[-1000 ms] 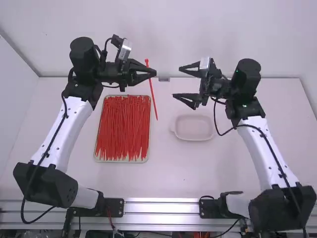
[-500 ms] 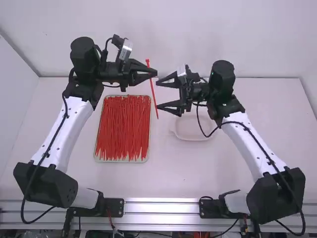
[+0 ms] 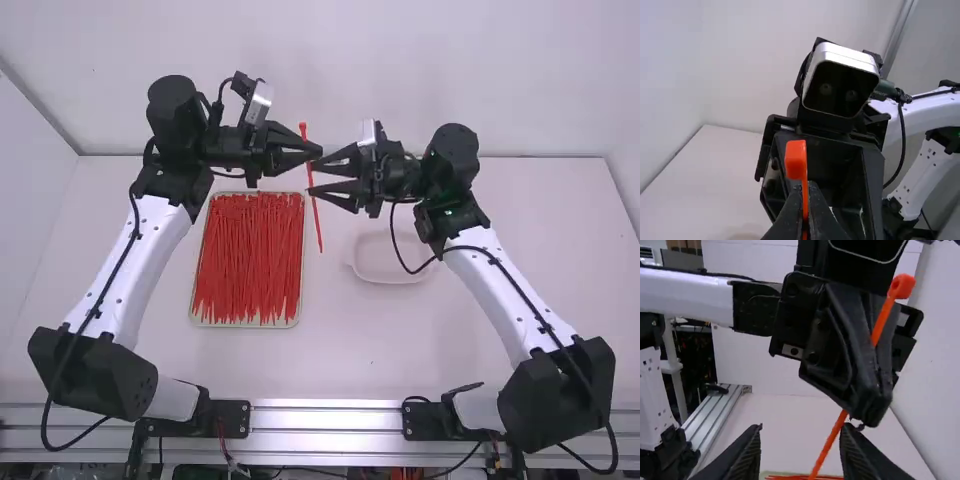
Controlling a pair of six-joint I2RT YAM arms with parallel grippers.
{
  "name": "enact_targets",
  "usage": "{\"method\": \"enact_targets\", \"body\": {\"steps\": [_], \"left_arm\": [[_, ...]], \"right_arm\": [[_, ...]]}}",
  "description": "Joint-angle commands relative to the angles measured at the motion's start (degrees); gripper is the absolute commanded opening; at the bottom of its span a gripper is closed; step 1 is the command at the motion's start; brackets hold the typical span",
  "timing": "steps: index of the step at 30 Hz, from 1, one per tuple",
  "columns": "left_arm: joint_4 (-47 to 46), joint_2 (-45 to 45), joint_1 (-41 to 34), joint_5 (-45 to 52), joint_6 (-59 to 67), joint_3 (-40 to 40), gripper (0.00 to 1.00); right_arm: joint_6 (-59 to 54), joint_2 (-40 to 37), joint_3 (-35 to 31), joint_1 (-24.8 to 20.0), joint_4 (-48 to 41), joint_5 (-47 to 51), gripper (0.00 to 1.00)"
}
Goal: Fasten the cable tie
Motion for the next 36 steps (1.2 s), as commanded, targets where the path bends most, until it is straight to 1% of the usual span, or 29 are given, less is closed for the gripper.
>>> {"method": "enact_targets", "body": {"steps": [1, 3, 4, 5, 6, 7, 8, 12, 13, 14, 15, 16, 17, 18, 23, 24, 25, 26, 28, 30, 31, 34, 36], "left_arm": [[1.05, -0.81, -0.7, 0.24, 0.0, 1.14, 0.02], [1.88, -0.81, -1.22, 0.26, -0.2, 1.14, 0.02], [2.34, -0.81, -1.4, 0.22, -0.74, 1.14, 0.02], [3.1, -0.81, -1.6, 0.26, -1.64, 1.14, 0.02], [4.0, -0.81, -1.6, 0.26, -2.86, 1.14, 0.02], [4.22, -0.83, -1.6, 0.26, -3.04, 1.14, 0.02], [5.01, -0.81, -1.6, 0.26, -3.76, 1.14, 0.02], [5.25, -0.81, -1.6, 0.0, -3.87, 1.14, 0.02], [5.27, -0.81, -1.53, 0.0, -3.87, 1.14, 0.07], [5.31, -0.81, -1.38, -0.35, -3.89, 1.14, 0.24], [5.38, -0.83, -1.27, -0.61, -3.91, 1.14, 0.33], [5.81, -0.83, -1.05, -1.22, -4.39, 1.14, 0.5], [7.02, -0.83, -1.01, -1.46, -5.38, 1.14, 0.64], [8.24, -0.81, -0.9, -1.44, -6.21, 1.14, 0.69], [15.98, -0.83, -0.81, -1.44, -12.5, 1.14, 0.6], [17.73, -0.83, -0.87, -1.46, -14.12, 1.14, 0.57], [19.5, -0.83, -0.9, -1.46, -15.78, 1.14, 0.47], [20.81, -0.83, -0.79, -1.44, -16.81, 1.14, 0.34], [21.55, -0.83, -0.9, -1.46, -17.25, 1.14, 0.25], [21.24, -0.83, -0.81, -1.51, -16.81, 1.14, 0.23], [21.07, -0.83, -0.87, -1.46, -16.5, 1.14, 0.18], [21.09, -0.81, -0.83, -1.46, -16.55, 1.11, 0.15], [21.24, -0.81, -0.85, -1.7, -16.55, 1.14, 0.15]], "right_arm": [[1.66, -0.2, 0.0, 0.87, 0.35, 1.55, 0.51], [1.66, -0.2, 0.0, 1.44, 0.15, 2.36, 0.52], [1.53, -0.2, 0.0, 1.64, 0.15, 2.54, 0.51], [1.44, -0.2, 0.0, 1.79, 0.2, 2.49, 0.45], [1.44, -0.2, 0.0, 1.86, 0.2, 2.51, 0.25], [1.46, -0.2, 0.0, 1.86, 0.2, 2.49, 0.22], [1.49, -0.2, 0.0, 1.79, 0.2, 2.54, 0.0], [2.03, -0.2, 0.0, 1.07, 0.2, 2.54, 0.0], [2.86, -0.2, 0.0, 0.85, 0.5, 2.54, 0.0], [3.21, -0.2, 0.0, 0.55, 0.66, 2.51, 0.0], [3.19, -0.2, 0.0, 0.5, 0.66, 2.49, 0.0], [3.15, -0.2, 0.0, 0.26, 0.66, 2.49, 0.0], [2.95, -0.2, 0.0, 0.15, 0.66, 2.49, 0.0], [2.95, -0.2, 0.0, 0.17, 0.66, 2.49, 0.0], [3.19, -0.2, 0.0, 0.35, 2.71, 2.36, 0.0], [3.23, -0.2, 0.0, 0.35, 3.45, 2.29, 0.0], [3.74, -0.2, 0.0, 0.35, 3.93, 2.51, 0.0], [4.61, -0.2, 0.0, 0.35, 4.5, 3.19, 0.0], [5.44, -0.2, 0.0, 0.35, 5.46, 3.34, 0.0], [5.81, -0.2, 0.0, 0.35, 6.64, 3.37, 0.0], [5.77, -0.2, 0.0, 0.35, 6.93, 3.58, 0.0], [5.73, -0.2, 0.0, 0.35, 7.15, 3.87, 0.0], [5.75, -0.2, 0.0, 0.35, 7.13, 3.8, 0.0]]}}
